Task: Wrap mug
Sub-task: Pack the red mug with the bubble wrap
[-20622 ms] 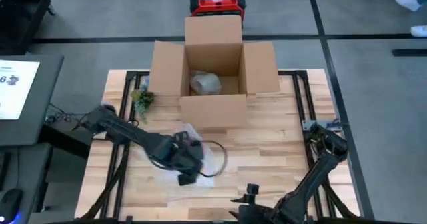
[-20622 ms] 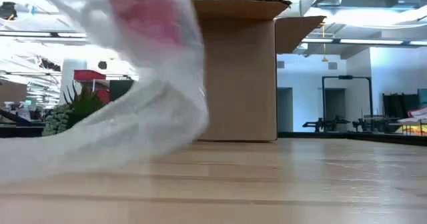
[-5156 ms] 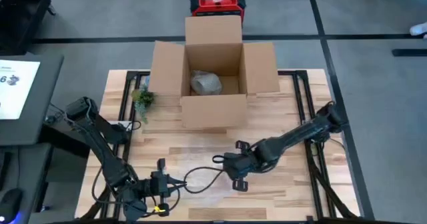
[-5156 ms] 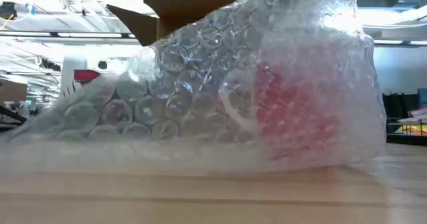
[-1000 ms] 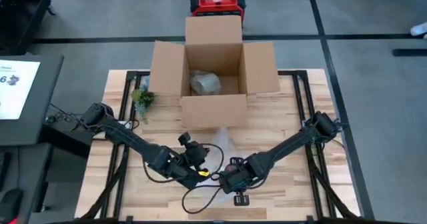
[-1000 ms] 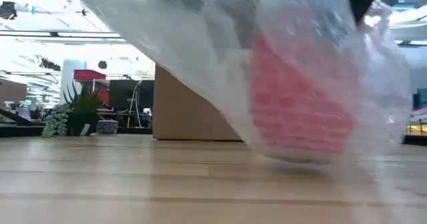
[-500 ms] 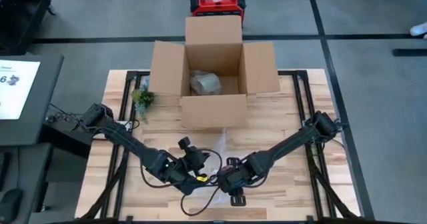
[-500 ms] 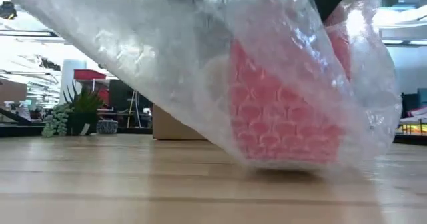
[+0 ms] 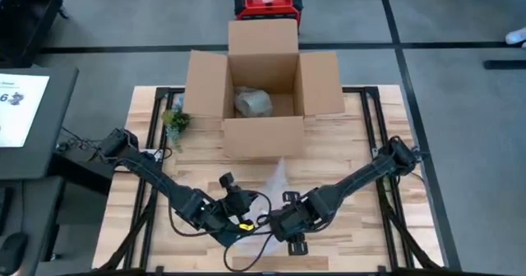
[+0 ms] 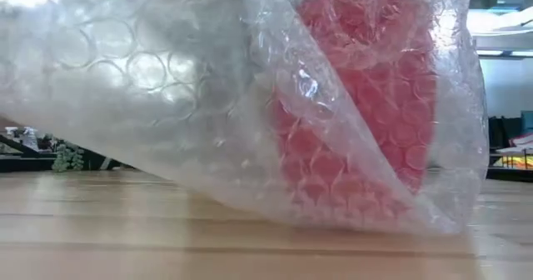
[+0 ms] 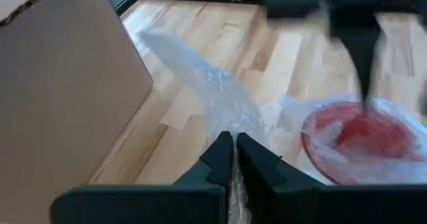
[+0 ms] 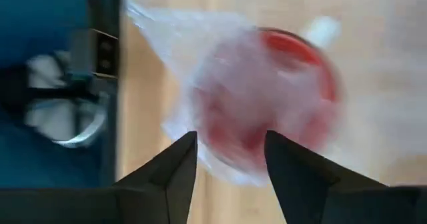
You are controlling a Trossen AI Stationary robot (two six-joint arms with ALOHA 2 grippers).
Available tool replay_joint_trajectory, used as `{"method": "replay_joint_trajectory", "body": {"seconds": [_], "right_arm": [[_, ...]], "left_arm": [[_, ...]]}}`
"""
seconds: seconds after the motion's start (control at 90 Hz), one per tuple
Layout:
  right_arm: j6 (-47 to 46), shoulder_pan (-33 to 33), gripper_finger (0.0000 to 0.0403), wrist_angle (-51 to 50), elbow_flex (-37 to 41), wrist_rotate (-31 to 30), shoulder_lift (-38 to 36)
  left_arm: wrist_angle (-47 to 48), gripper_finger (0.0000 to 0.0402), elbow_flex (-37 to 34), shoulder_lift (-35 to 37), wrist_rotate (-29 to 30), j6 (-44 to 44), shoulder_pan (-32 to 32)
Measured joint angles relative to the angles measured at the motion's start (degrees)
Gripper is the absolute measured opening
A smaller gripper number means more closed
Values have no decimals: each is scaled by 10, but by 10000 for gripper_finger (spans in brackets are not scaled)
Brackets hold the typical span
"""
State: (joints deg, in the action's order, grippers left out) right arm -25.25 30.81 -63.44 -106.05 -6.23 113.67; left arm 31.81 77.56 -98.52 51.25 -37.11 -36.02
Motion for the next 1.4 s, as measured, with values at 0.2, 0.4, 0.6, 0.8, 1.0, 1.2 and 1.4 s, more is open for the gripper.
{"method": "replay_joint_trajectory", "body": {"seconds": [0.2,0.4,0.6,0.8,1.0,1.2,1.4], "right_arm": [[74,46,145,-20,-50,-213,-10],[118,32,145,27,-51,-251,-17],[159,-11,146,30,-51,-224,-17],[195,-36,145,38,-51,-155,-9],[178,-44,81,56,-32,-149,-9],[141,-11,10,52,-15,-146,-8],[104,31,2,45,-15,-149,-8]], "left_arm": [[-7,0,0,0,-19,9,-2],[-63,0,-1,0,-32,67,-2],[-108,0,-1,0,-75,135,0],[-108,0,-1,0,-75,145,0],[-113,4,-1,0,-84,177,-1],[-111,31,5,9,-230,225,1],[-91,36,25,58,-234,210,-10]]}}
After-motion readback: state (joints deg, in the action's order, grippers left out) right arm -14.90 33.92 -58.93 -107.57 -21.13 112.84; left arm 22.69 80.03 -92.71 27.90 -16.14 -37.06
